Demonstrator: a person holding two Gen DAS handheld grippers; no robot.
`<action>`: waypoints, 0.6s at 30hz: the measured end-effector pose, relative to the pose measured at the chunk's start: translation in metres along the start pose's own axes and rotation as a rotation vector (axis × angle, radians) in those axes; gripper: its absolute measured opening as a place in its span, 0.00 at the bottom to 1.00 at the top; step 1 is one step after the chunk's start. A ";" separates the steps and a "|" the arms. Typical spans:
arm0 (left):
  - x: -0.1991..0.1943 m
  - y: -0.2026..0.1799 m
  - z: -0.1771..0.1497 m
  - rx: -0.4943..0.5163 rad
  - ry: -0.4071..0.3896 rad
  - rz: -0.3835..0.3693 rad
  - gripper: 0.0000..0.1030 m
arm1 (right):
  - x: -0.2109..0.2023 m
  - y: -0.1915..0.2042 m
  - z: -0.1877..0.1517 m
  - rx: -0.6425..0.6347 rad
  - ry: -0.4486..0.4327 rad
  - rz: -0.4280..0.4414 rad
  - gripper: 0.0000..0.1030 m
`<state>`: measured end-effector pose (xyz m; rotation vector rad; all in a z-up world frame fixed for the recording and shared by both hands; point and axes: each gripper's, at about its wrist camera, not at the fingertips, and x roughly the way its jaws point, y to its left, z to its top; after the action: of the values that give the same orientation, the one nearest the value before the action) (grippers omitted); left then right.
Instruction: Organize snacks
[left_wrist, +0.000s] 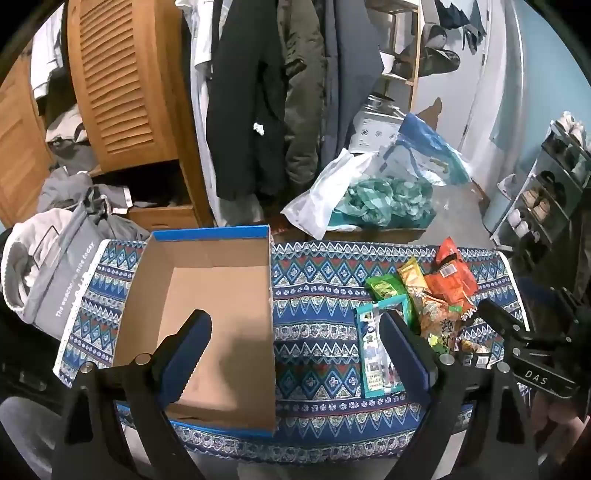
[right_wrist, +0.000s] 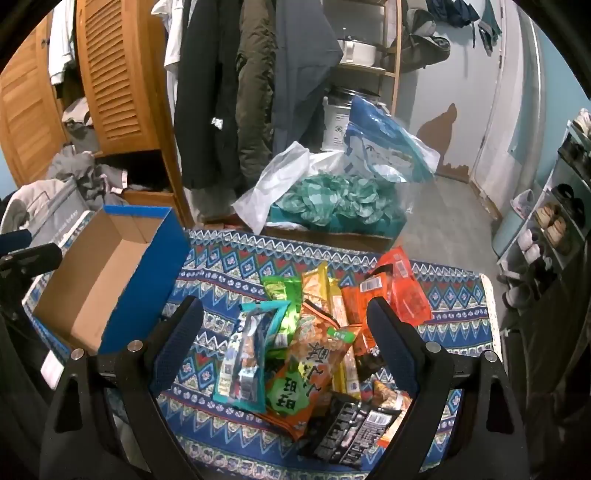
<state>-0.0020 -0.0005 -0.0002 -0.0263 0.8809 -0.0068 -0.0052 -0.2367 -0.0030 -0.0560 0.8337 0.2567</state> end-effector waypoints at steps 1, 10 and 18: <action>0.000 0.001 0.000 -0.003 -0.002 -0.003 0.91 | 0.000 -0.001 0.000 0.001 -0.001 0.000 0.86; -0.001 0.001 0.001 -0.008 -0.009 -0.007 0.91 | 0.000 -0.001 0.000 0.000 0.000 -0.001 0.86; -0.003 0.000 0.001 0.001 -0.014 -0.010 0.91 | 0.000 -0.001 0.000 0.001 0.001 0.000 0.86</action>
<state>-0.0027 -0.0009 0.0027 -0.0298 0.8665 -0.0162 -0.0049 -0.2379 -0.0032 -0.0556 0.8347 0.2565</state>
